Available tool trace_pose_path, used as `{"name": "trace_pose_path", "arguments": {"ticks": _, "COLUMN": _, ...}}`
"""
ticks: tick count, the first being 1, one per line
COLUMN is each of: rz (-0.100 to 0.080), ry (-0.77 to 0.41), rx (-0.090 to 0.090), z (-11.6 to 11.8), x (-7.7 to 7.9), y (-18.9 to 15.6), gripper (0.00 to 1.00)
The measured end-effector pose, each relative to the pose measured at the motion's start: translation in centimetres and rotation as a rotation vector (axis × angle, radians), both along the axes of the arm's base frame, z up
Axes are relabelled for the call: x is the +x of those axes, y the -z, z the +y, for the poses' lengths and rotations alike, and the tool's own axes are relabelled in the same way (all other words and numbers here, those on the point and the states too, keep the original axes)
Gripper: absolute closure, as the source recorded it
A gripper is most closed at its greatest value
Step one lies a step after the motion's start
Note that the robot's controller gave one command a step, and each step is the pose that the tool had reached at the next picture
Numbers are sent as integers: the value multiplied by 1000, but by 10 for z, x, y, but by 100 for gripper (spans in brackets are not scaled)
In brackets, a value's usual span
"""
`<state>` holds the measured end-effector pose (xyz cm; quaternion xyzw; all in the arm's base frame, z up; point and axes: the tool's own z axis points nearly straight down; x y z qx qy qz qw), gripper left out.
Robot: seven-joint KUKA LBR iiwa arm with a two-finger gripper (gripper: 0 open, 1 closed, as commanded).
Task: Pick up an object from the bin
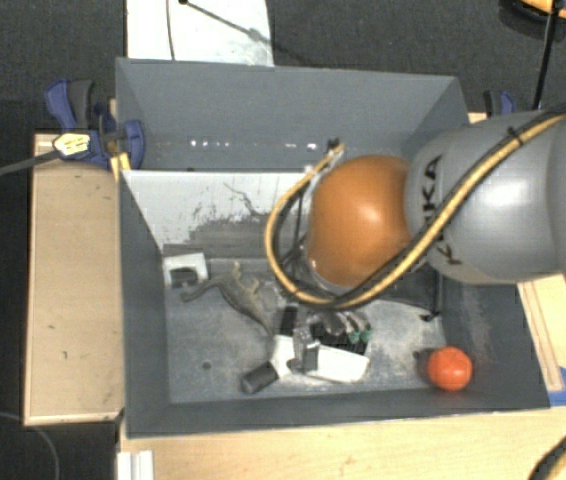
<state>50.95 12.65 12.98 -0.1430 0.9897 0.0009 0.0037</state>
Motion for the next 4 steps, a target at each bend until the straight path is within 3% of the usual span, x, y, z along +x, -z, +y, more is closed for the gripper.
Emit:
{"name": "trace_pose_path", "arguments": {"ticks": 1, "rz": 6, "ry": 2, "rx": -2, "z": -24, "x": 8, "y": 33, "gripper": 0}}
{"name": "trace_pose_path", "arguments": {"ticks": 3, "rz": 5, "ry": 20, "rx": -2, "z": -81, "x": -2, "y": 21, "gripper": 0}}
{"name": "trace_pose_path", "arguments": {"ticks": 4, "rz": 7, "ry": 35, "rx": 0, "z": -72, "x": -2, "y": 26, "gripper": 0}}
